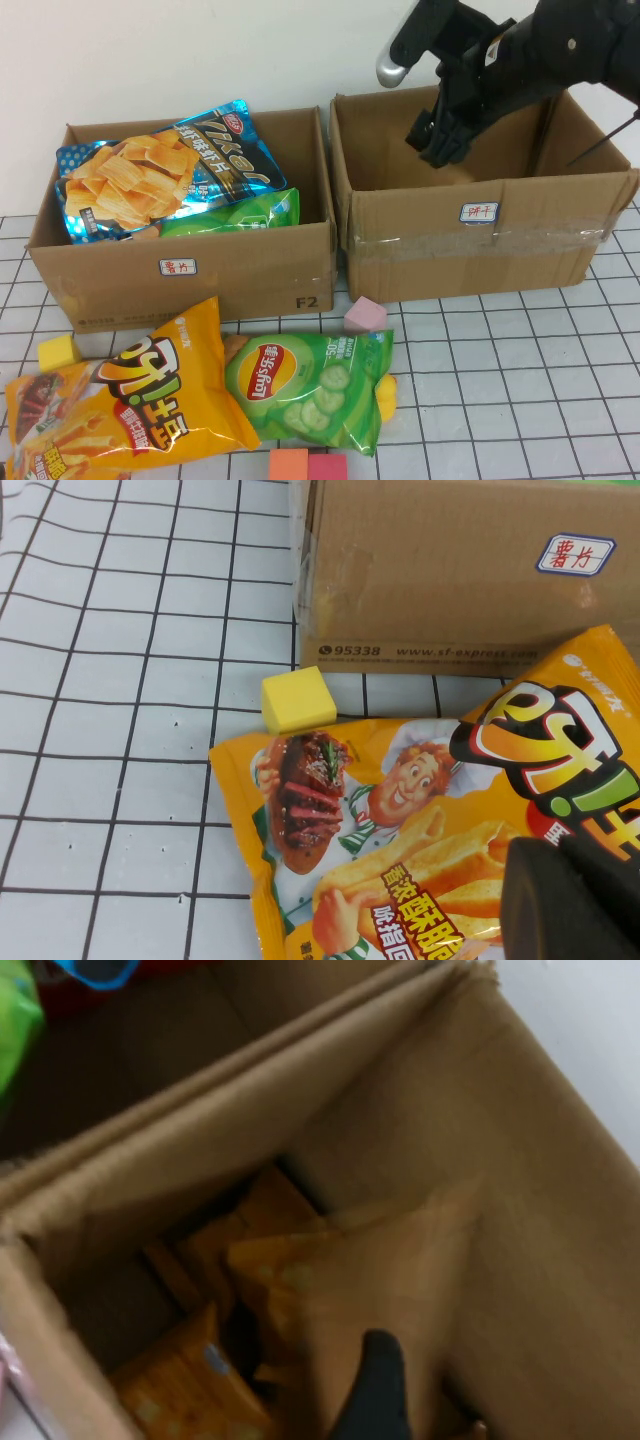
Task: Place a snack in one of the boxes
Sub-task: Place the biscuit in the biscuit box, then pick up the potato chip, then place the potato chip in the potato chip box
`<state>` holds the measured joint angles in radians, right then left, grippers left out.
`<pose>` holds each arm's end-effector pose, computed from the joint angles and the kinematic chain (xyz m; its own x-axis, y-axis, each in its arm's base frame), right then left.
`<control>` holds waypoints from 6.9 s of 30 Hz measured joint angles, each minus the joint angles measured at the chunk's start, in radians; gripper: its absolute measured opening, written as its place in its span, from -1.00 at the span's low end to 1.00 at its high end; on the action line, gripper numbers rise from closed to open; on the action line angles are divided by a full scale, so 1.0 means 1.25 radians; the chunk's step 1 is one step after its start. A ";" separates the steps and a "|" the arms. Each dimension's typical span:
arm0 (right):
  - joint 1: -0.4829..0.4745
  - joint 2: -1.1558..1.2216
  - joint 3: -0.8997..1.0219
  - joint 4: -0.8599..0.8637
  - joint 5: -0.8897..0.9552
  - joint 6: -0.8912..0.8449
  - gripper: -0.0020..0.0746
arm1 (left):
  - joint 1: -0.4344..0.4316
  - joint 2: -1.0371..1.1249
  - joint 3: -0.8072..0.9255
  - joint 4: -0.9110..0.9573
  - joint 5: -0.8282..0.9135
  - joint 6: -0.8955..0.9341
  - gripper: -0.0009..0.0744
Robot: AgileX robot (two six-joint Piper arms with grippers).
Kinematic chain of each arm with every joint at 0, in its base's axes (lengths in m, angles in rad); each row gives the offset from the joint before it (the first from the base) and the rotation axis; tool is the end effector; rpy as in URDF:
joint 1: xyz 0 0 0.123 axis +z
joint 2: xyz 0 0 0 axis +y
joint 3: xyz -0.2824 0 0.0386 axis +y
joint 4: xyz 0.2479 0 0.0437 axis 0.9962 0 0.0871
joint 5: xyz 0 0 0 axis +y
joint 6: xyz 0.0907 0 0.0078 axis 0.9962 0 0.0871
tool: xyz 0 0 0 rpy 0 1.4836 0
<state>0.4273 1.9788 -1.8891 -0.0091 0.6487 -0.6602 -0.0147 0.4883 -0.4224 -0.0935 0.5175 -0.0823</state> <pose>0.4285 0.1946 0.3329 -0.1792 -0.7617 -0.6226 -0.6638 0.5607 -0.4949 0.0989 -0.0057 0.2736 -0.4771 -0.1557 -0.8650 -0.0227 0.9860 -0.1650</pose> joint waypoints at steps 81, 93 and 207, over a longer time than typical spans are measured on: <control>0.000 -1.190 1.158 0.126 0.084 0.025 -0.95 | -0.281 0.456 0.000 0.195 -0.237 0.404 0.70; 0.000 -1.190 1.174 0.128 0.055 0.025 -0.95 | -0.385 0.694 -0.114 0.298 -0.284 0.404 0.70; 0.000 -1.190 1.182 0.129 0.024 0.020 -0.95 | -0.224 1.056 -0.796 1.106 -0.483 -0.374 0.72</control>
<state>0.4273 0.4919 -0.4118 0.1526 0.6791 -0.6346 -0.2944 1.8078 -1.4172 1.2883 -0.0860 -0.5493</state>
